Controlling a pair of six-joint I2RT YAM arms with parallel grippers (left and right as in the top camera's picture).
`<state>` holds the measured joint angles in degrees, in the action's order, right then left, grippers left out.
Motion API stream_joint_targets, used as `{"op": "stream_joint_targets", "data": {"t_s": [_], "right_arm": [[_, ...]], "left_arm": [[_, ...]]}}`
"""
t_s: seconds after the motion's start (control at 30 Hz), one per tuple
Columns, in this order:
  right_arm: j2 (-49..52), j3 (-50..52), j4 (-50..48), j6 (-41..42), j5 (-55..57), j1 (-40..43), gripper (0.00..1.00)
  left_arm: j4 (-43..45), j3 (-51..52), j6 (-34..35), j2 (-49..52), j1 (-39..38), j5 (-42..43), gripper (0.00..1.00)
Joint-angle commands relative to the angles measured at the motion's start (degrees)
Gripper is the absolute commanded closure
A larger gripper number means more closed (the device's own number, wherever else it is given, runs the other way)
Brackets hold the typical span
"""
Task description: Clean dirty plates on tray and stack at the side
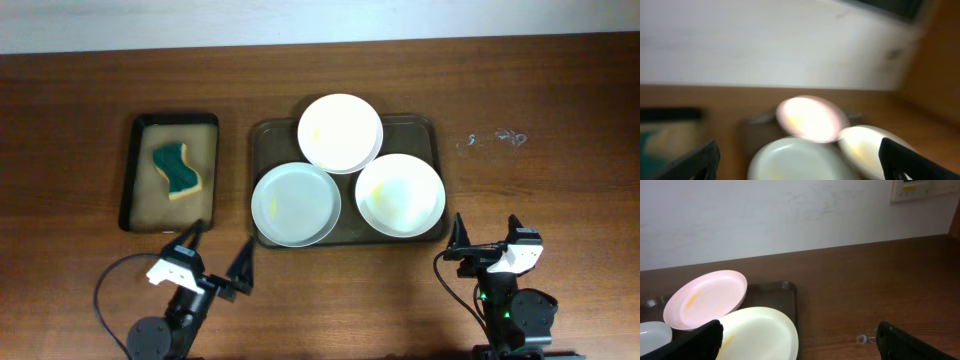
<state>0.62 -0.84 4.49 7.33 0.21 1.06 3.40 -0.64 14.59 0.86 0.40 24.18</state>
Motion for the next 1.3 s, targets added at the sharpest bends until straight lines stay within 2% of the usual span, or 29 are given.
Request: {"op": "stream_joint_targets", "data": {"t_s": [0.0, 0.07, 0.1, 0.13, 0.2, 0.23, 0.27, 0.3, 0.33, 0.37, 0.47, 0.57, 0.63, 0.67, 0.73, 0.8, 0.97, 1.07, 1.13, 1.27], "right_arm": [[-0.4, 0.5, 0.1, 0.0, 0.5, -0.3, 0.02], [-0.4, 0.5, 0.1, 0.0, 0.5, -0.3, 0.02], [-0.4, 0.5, 0.1, 0.0, 0.5, -0.3, 0.02], [-0.4, 0.5, 0.1, 0.0, 0.5, -0.3, 0.02], [-0.4, 0.5, 0.1, 0.0, 0.5, -0.3, 0.02], [-0.4, 0.5, 0.1, 0.0, 0.5, -0.3, 0.02], [-0.4, 0.5, 0.1, 0.0, 0.5, -0.3, 0.02], [-0.4, 0.5, 0.1, 0.0, 0.5, -0.3, 0.01], [-0.4, 0.5, 0.1, 0.0, 0.5, -0.3, 0.02], [-0.4, 0.5, 0.1, 0.0, 0.5, -0.3, 0.02], [-0.4, 0.5, 0.1, 0.0, 0.5, -0.3, 0.02], [-0.4, 0.5, 0.1, 0.0, 0.5, -0.3, 0.02], [-0.4, 0.5, 0.1, 0.0, 0.5, -0.3, 0.02], [-0.4, 0.5, 0.1, 0.0, 0.5, -0.3, 0.02], [-0.4, 0.5, 0.1, 0.0, 0.5, -0.3, 0.02], [-0.4, 0.5, 0.1, 0.0, 0.5, -0.3, 0.02], [-0.4, 0.5, 0.1, 0.0, 0.5, -0.3, 0.02], [-0.4, 0.5, 0.1, 0.0, 0.5, -0.3, 0.02], [-0.4, 0.5, 0.1, 0.0, 0.5, -0.3, 0.02], [-0.4, 0.5, 0.1, 0.0, 0.5, -0.3, 0.02]], "left_arm": [[13.4, 0.1, 9.9, -0.5, -0.2, 18.9, 0.0], [33.3, -0.3, 9.2, -0.5, -0.1, 19.3, 0.01], [36.7, -1.5, 7.5, -0.5, -0.1, 17.0, 0.01], [34.5, -4.6, 4.3, -0.4, -0.1, 13.9, 0.01], [23.4, -11.4, -4.7, 0.7, -0.1, 13.3, 0.0], [9.1, -19.3, -13.5, 2.9, -0.1, 11.5, 0.01], [0.3, -23.8, -16.8, 4.7, -0.1, 7.6, 0.0], [-9.1, -29.9, -18.2, 7.6, -0.1, 0.8, 0.0], [-26.6, -42.6, -18.2, 15.7, -0.1, -12.6, 0.0], [-35.3, -49.6, -18.2, 21.0, -0.1, -15.7, 0.01], [-50.2, -64.5, -18.1, 32.9, -0.2, -12.5, 0.01], [-51.4, -70.4, -19.0, 39.1, -0.1, -13.2, 0.01], [-56.1, -76.7, -14.8, 46.0, -0.1, -17.8, 0.01], [-60.6, -81.1, -13.1, 50.8, -0.1, -20.8, 0.01], [-75.7, -94.8, -12.5, 66.9, -0.1, -27.7, 0.01], [-82.7, -103.4, -12.4, 79.2, -0.1, -27.9, 0.01], [-79.1, -106.8, -6.6, 95.5, 4.2, -23.5, 0.01], [-78.8, -106.7, 3.0, 102.4, 10.0, -21.5, 0.01], [-78.4, -106.6, 3.6, 105.4, 13.5, -17.4, 0.01], [-78.2, -105.0, 2.2, 112.6, 15.3, -17.5, 0.0]]}}
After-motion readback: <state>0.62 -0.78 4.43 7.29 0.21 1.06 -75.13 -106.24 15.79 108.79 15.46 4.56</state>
